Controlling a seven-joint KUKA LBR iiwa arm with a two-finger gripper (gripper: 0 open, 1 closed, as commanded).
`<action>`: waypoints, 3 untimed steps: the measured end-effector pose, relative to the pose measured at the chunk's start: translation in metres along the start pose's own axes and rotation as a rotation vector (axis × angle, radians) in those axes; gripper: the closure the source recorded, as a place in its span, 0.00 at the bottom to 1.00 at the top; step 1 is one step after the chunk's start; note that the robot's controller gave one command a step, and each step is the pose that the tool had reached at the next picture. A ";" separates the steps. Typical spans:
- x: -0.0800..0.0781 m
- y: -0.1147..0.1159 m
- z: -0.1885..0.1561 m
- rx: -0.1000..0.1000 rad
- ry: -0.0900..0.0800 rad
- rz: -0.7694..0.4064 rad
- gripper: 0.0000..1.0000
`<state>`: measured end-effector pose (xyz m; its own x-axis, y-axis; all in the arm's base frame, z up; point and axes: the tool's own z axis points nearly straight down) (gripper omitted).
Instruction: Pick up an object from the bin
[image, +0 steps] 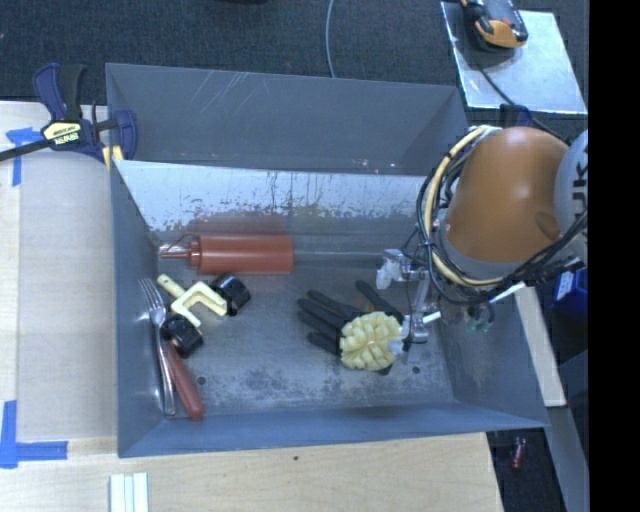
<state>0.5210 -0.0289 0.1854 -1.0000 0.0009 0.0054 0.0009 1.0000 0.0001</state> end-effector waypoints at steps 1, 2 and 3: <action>-0.002 0.000 -0.005 0.001 -0.009 -0.001 0.00; -0.040 0.038 0.017 0.003 -0.013 -0.210 0.00; -0.016 0.067 0.087 0.003 -0.016 -0.304 0.00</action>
Offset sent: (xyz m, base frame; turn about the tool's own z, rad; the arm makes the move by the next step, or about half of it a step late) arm 0.0570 0.0608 -0.0320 -0.3185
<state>0.5365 0.0382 0.0979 -0.9544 -0.2985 -0.0103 -0.2984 0.9544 -0.0036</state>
